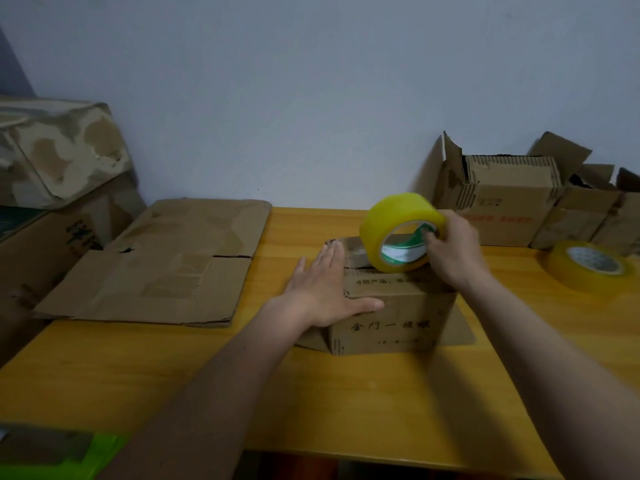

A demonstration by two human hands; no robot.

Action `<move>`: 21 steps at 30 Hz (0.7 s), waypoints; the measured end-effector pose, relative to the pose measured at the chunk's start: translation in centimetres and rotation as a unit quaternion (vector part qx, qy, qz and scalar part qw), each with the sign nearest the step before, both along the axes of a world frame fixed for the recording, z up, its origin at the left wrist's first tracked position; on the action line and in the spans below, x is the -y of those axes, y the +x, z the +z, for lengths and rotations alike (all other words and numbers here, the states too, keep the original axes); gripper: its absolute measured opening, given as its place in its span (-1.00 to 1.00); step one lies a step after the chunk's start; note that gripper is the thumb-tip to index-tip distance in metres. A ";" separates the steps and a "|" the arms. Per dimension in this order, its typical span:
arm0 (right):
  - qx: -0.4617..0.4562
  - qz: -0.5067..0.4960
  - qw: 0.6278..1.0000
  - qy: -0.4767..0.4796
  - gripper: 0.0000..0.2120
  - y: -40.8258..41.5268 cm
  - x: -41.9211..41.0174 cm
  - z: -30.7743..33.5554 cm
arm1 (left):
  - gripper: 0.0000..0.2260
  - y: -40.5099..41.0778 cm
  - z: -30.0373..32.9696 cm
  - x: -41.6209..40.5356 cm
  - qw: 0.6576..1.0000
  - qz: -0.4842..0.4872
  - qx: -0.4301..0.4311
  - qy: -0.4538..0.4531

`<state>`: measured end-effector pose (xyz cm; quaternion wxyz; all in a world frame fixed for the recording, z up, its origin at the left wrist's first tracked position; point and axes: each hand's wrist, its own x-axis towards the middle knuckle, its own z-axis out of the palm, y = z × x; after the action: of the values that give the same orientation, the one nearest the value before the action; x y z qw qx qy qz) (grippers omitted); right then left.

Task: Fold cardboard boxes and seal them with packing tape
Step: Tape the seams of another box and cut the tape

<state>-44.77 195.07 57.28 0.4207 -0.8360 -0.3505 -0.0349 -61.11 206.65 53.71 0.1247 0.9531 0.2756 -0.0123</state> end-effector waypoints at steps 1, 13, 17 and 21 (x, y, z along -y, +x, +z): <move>0.008 -0.016 1.000 -0.003 -0.79 0.7 0.6 0.1 | 0.04 0.0 0.0 0.1 1.000 -0.002 -0.001 -0.002; -0.159 -0.020 0.982 0.103 -0.86 1.6 1.2 -1.6 | 0.19 2.4 0.9 0.9 1.000 -0.008 -0.001 0.013; -0.163 0.002 0.982 0.098 -0.91 1.8 1.3 -1.6 | 0.19 2.6 0.7 0.7 1.000 0.004 -0.018 0.002; -0.076 0.015 0.996 0.047 -0.91 2.1 1.4 -0.5 | 0.20 2.6 0.7 1.0 1.000 0.002 -0.023 0.007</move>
<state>-42.70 193.62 56.80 0.4851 -0.8104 -0.3280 0.0183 -58.56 205.61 54.42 0.1118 0.9529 0.2802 -0.0318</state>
